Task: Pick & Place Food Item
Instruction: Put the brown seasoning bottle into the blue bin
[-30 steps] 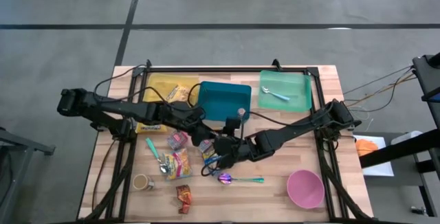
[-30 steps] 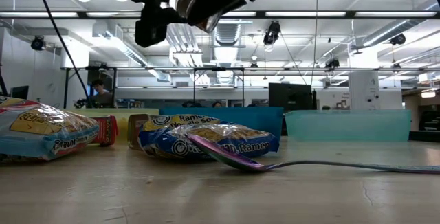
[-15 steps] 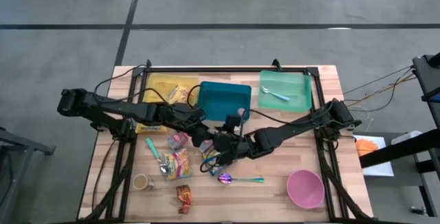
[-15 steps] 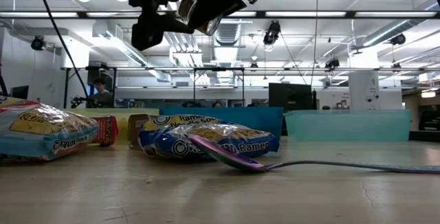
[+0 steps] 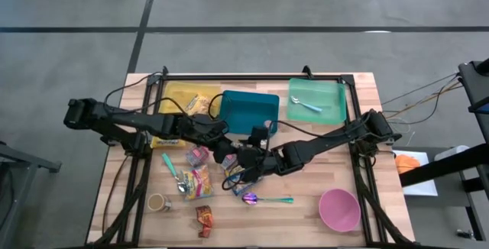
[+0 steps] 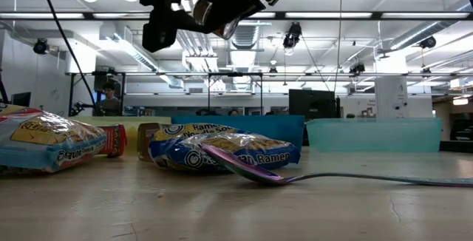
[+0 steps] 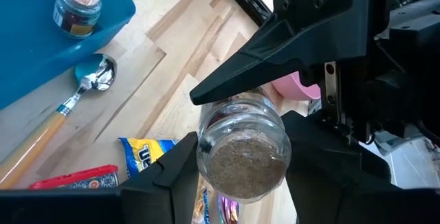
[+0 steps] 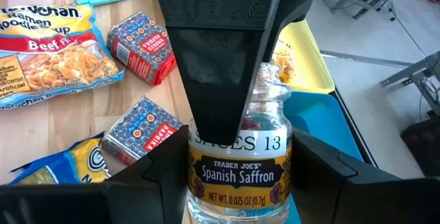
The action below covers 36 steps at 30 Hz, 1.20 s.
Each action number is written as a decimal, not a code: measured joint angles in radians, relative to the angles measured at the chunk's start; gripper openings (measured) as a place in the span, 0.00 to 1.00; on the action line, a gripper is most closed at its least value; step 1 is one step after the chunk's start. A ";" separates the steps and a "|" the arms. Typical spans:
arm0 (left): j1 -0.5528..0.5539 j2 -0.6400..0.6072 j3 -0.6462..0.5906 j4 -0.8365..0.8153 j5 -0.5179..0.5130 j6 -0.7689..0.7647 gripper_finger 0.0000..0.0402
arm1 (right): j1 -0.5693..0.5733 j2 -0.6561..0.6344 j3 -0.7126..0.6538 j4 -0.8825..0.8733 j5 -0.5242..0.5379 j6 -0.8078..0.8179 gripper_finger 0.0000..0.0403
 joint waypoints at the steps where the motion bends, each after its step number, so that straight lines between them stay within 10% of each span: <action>1: 0.000 0.000 0.000 -0.001 0.000 0.000 0.45 | 0.000 0.000 0.000 0.001 0.000 0.000 0.46; 16: 0.001 0.000 0.005 -0.064 -0.047 0.015 0.45 | 0.001 -0.003 0.000 -0.003 -0.003 0.015 0.80; 36: 0.154 0.007 0.203 -0.482 -0.205 0.192 0.45 | 0.057 -0.195 -0.052 -0.507 0.001 0.515 0.82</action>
